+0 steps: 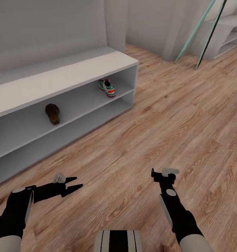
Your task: Pick up the two gym shoes and the two sandals from the corridor floor and place them onto the hallstand (shoe rack) in the corridor, making sure they are on the rack and not on the floor. Arrange them so the two gym shoes are next to each other and the two sandals are next to each other.
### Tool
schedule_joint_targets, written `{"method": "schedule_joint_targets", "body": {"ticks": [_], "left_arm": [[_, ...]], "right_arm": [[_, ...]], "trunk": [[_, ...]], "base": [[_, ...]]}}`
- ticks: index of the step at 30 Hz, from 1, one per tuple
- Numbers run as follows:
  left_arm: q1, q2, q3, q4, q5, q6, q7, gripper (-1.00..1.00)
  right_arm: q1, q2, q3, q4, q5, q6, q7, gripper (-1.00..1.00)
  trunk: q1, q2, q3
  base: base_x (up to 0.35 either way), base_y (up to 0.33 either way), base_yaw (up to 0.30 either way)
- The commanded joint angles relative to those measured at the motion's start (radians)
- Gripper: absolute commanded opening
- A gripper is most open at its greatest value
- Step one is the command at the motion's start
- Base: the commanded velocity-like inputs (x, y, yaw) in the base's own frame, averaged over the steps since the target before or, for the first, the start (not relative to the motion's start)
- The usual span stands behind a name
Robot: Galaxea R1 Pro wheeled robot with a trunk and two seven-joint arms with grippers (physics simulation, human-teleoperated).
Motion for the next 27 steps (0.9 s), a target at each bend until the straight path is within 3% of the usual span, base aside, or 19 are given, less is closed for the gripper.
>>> {"method": "schedule_joint_targets", "body": {"ticks": [1, 8, 18, 27], "left_arm": [[0.000, 0.000, 0.002, -0.001, -0.007, 0.011, -0.007, 1.00], [0.000, 0.000, 0.001, 0.001, -0.007, 0.011, -0.007, 1.00], [0.000, 0.000, 0.002, 0.004, -0.007, 0.011, -0.007, 1.00], [0.000, 0.000, 0.000, 0.005, -0.003, 0.011, 0.079, 1.00]], "right_arm": [[0.000, 0.001, -0.001, -0.001, 0.010, 0.008, -0.001, 1.00], [0.000, 0.001, 0.000, -0.001, 0.010, 0.008, -0.001, 1.00], [0.000, 0.001, 0.000, -0.001, 0.011, 0.008, -0.001, 1.00], [0.000, 0.001, -0.001, -0.001, 0.011, 0.008, -0.001, 1.00]], "trunk": [[0.000, 0.000, -0.001], [0.000, 0.000, -0.001], [0.000, 0.000, -0.001], [0.000, 0.000, -0.001]], "base": [[0.323, -0.118, -0.115], [0.323, -0.121, -0.044], [0.322, -0.122, -0.257], [0.322, -0.122, -0.284]]}}
